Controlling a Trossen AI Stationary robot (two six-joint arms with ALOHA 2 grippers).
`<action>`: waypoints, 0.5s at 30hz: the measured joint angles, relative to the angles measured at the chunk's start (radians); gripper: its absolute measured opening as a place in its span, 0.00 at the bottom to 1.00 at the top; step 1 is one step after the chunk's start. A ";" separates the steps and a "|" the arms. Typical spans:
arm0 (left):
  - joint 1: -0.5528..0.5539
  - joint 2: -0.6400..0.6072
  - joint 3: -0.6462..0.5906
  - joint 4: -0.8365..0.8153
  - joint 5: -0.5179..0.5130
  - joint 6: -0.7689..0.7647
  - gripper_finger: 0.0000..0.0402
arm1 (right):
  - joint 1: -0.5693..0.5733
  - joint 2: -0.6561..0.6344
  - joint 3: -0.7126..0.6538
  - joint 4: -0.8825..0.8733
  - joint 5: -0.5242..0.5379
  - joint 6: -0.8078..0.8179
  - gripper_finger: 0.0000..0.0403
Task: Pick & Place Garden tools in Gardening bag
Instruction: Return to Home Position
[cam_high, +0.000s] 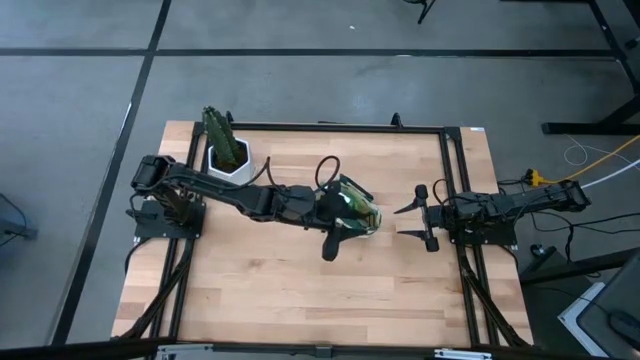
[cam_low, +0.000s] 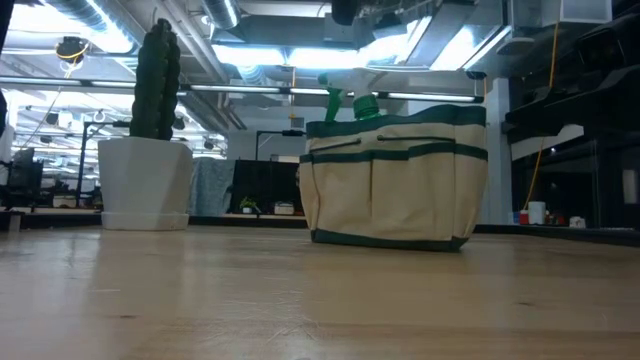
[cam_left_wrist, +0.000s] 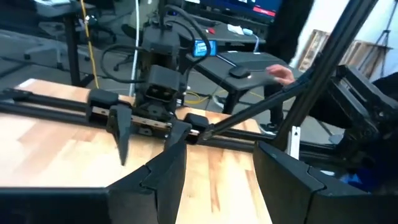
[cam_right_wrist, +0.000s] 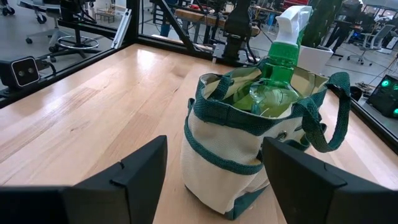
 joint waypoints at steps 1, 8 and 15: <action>0.000 0.000 0.000 0.003 -0.006 0.005 0.45 | 0.000 0.000 0.000 0.000 0.000 0.000 0.66; -0.010 0.017 0.000 0.043 -0.079 0.012 0.45 | 0.000 0.000 0.000 0.000 0.000 0.000 0.66; -0.028 0.068 0.000 0.130 -0.146 0.020 0.45 | 0.000 0.000 0.000 0.000 -0.001 0.000 0.66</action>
